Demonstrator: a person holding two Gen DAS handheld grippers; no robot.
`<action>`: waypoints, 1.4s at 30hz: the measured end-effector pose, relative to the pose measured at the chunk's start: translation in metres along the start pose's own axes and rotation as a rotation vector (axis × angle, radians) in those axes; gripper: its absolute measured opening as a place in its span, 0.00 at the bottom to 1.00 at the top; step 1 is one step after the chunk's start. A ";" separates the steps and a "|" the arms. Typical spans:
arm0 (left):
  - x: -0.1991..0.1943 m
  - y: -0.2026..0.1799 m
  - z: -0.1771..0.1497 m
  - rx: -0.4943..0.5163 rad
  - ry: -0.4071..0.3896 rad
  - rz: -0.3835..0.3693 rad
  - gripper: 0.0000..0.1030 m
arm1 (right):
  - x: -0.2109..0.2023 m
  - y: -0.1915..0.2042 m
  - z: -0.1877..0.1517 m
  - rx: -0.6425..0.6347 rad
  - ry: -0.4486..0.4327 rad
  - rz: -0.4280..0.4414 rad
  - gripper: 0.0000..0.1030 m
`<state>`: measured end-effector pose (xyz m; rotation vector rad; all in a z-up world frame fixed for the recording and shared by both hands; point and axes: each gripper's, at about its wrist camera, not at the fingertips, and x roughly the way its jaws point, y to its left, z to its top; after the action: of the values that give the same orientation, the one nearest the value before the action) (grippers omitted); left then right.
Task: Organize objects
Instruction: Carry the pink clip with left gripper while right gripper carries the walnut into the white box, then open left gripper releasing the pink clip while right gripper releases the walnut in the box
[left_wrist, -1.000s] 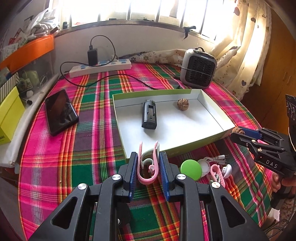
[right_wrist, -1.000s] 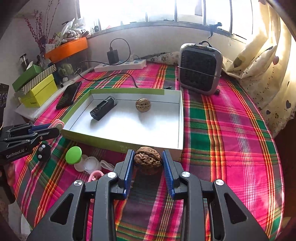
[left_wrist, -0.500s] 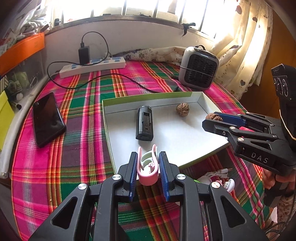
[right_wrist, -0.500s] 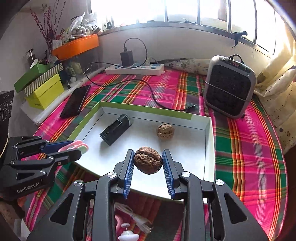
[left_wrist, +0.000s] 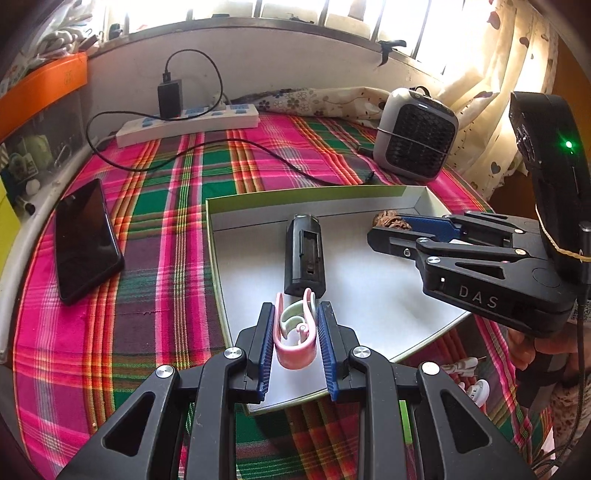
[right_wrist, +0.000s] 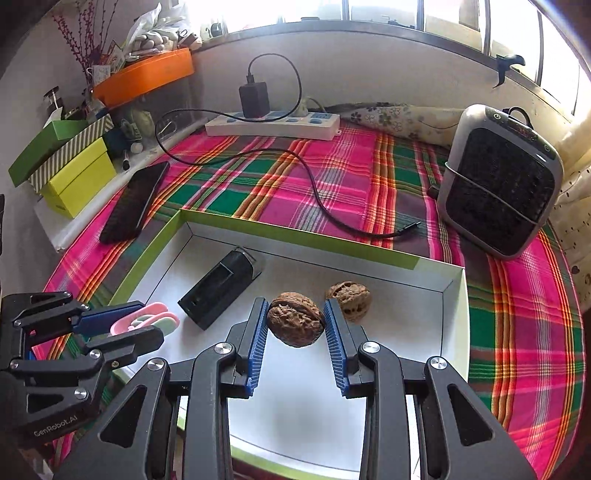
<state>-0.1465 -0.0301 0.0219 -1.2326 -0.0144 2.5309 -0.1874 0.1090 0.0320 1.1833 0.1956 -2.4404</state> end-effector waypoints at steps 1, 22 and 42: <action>0.002 0.000 0.000 0.002 0.002 0.002 0.20 | 0.004 0.000 0.002 -0.003 0.008 0.001 0.31; 0.015 -0.008 0.004 0.043 0.015 0.011 0.21 | 0.039 0.012 0.017 -0.075 0.063 -0.018 0.31; 0.016 -0.008 0.005 0.041 0.018 0.010 0.23 | 0.043 0.015 0.019 -0.091 0.082 -0.049 0.35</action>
<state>-0.1570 -0.0174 0.0137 -1.2422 0.0478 2.5154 -0.2185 0.0761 0.0112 1.2529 0.3605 -2.3992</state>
